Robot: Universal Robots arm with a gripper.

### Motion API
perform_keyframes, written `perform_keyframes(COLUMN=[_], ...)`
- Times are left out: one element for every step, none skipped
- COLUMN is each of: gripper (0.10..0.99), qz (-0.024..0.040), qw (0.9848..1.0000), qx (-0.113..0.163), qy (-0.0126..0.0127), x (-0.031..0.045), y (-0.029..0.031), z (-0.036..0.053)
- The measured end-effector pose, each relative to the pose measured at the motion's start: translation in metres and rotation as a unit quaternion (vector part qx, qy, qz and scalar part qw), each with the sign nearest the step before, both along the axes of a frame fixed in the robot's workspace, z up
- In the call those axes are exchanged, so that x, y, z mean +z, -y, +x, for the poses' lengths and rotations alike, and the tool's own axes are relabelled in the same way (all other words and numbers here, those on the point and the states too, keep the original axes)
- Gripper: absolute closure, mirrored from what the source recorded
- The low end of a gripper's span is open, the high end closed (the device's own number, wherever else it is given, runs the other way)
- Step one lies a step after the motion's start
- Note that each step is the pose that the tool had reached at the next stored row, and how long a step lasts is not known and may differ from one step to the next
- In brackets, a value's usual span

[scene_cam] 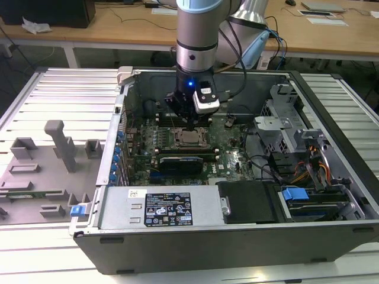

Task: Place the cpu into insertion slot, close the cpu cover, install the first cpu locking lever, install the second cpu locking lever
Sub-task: 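Close the cpu cover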

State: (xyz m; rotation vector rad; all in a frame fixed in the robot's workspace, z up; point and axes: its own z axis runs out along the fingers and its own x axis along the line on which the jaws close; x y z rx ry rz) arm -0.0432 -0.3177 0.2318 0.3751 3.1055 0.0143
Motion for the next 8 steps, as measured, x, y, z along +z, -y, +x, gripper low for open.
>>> perform_keyframes(gripper=[0.980,0.980,0.980,0.980,0.980,0.980,0.980,0.980], qz=[0.0000,0.0001,0.0000,0.0000,0.0000,0.0000,0.0000,0.0000], qw=[0.9998,0.9994,0.9987,0.9974,0.9962,0.9949,0.9941,0.9926], qx=[0.017,0.035,0.050,0.072,0.087,0.101,0.109,0.121], qy=[0.0000,0.0000,0.0000,0.0000,0.0000,0.0000,0.0000,0.0000], x=[-0.0004,-0.0009,-0.0014,-0.0020,-0.0024,-0.0027,-0.0028,-0.0030], y=[0.0000,0.0000,0.0000,0.0000,0.0000,0.0000,0.0000,0.0003], z=[0.0000,0.0000,0.0000,0.0000,0.0000,0.0000,0.0000,0.0000])
